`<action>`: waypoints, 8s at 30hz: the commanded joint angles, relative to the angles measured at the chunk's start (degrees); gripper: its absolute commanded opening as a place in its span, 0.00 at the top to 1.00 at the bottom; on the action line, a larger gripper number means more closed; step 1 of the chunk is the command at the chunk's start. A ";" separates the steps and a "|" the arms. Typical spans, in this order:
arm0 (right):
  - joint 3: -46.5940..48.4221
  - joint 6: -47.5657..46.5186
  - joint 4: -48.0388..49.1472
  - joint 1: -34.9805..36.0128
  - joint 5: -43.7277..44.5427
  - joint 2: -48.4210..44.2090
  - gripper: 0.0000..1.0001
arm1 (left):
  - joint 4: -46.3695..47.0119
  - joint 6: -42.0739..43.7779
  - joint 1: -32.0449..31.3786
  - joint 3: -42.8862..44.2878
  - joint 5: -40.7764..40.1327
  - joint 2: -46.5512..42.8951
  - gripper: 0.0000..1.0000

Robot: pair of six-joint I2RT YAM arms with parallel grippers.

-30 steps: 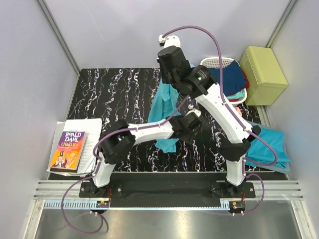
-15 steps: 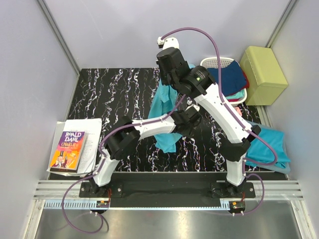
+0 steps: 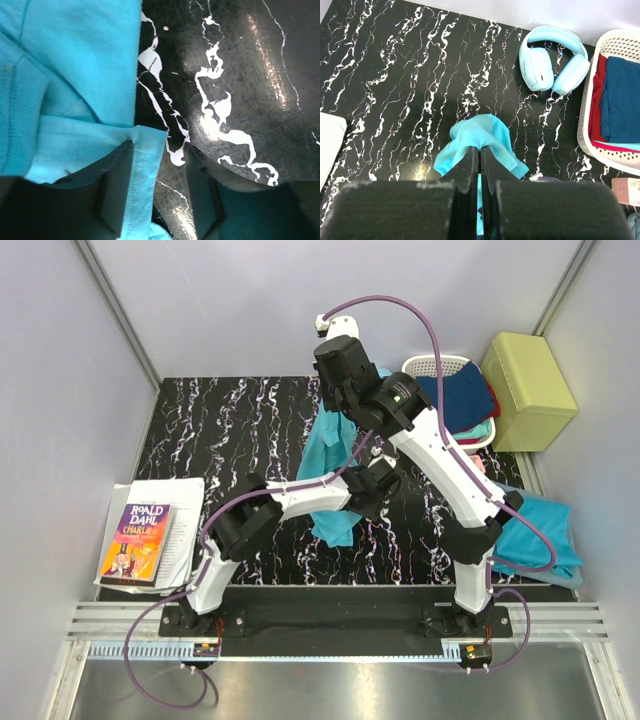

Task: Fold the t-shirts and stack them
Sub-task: Flatten out the tshirt

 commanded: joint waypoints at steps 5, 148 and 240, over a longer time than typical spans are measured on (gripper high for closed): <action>0.14 0.74 1.50 -0.08 -0.57 -1.14 1.00 | 1.19 -0.24 -0.18 -2.13 -0.10 -0.04 0.68; -20.79 4.07 34.45 -23.90 -0.38 4.21 1.00 | -8.56 1.52 40.07 6.12 -29.63 -30.03 1.00; -75.01 24.38 24.96 4.41 -10.86 -9.67 0.50 | -11.55 -8.85 15.99 -32.36 -13.20 -52.25 0.28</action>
